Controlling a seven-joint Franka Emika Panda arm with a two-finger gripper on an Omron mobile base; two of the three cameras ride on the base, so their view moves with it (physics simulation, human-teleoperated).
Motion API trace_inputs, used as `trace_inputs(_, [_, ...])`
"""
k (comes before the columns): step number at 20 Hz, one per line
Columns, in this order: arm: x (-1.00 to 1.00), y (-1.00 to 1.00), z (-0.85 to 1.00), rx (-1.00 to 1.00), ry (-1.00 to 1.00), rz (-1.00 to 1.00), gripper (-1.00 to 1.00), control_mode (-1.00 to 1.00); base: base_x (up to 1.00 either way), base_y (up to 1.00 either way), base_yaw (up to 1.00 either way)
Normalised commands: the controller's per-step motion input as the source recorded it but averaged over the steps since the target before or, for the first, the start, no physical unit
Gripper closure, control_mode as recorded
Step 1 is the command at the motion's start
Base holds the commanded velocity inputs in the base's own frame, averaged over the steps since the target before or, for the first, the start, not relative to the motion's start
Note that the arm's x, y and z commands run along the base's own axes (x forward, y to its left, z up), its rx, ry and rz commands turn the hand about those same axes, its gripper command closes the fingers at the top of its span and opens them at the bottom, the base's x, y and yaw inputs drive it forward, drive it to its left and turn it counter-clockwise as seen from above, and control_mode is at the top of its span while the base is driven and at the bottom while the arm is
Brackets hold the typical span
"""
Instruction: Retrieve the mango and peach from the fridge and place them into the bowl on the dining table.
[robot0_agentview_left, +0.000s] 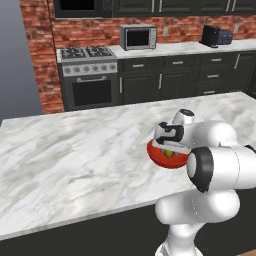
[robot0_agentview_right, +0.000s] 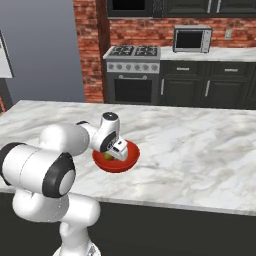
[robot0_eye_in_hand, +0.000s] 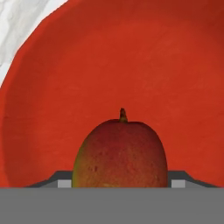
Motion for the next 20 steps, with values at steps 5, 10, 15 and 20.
trace_inputs(5, [0.0,-0.2,0.05,0.0,0.0,0.0,-1.0,-1.0,0.0,0.0,0.0])
trace_inputs(10, [0.0,-0.12,0.01,0.0,0.0,0.0,-1.0,-1.0,0.0,0.0,0.0])
trace_inputs(15, [-0.02,0.0,0.42,0.0,0.0,0.0,-1.0,-1.0,0.0,0.0,0.0])
trace_inputs(20, [-0.4,0.0,0.9,0.0,-0.02,0.02,-1.0,-1.0,0.0,0.0,0.0])
